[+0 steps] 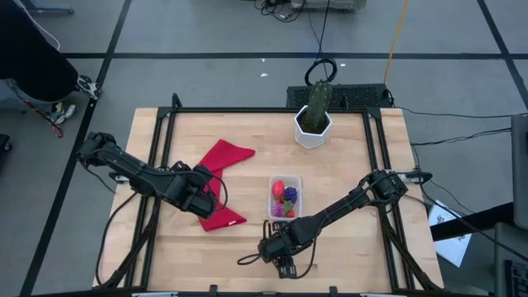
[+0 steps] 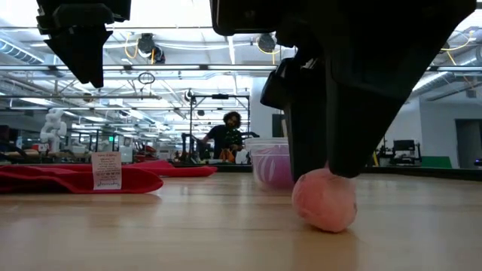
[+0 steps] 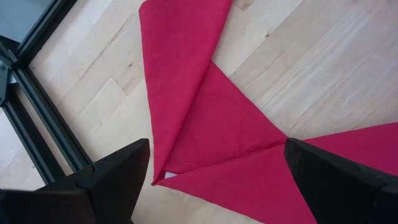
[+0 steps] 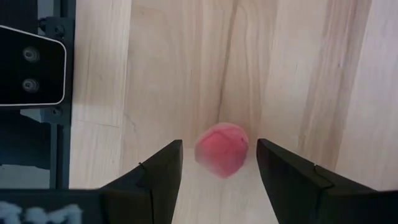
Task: Pick and placing Produce into tupperware
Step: Put the pink peach into the transparent bin
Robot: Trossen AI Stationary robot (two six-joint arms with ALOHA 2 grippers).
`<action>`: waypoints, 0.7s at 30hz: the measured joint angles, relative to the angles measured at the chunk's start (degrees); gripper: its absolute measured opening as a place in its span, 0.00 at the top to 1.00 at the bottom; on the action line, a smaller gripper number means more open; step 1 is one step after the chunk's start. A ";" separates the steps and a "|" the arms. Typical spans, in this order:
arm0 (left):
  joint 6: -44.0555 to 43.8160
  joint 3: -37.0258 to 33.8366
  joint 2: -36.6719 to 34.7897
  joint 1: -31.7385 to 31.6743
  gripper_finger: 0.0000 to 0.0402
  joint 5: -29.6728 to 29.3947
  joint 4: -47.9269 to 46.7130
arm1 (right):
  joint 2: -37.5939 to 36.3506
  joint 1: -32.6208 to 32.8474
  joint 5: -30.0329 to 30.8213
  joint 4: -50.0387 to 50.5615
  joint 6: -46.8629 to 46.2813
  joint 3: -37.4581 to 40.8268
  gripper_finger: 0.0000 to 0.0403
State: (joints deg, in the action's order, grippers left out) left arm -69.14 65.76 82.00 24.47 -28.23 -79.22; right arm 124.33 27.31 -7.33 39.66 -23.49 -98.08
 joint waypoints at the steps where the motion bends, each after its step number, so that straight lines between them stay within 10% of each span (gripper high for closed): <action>1: -0.04 0.00 0.00 0.00 0.06 0.01 0.00 | 0.00 0.00 0.01 -0.01 0.00 0.00 0.51; 21: -0.15 0.00 0.00 0.00 0.06 0.21 0.00 | -0.04 0.00 0.00 -1.27 0.66 2.21 0.51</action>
State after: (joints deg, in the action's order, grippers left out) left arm -69.30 65.76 82.00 24.47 -28.02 -79.22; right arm 124.29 27.31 -7.33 38.40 -22.83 -95.87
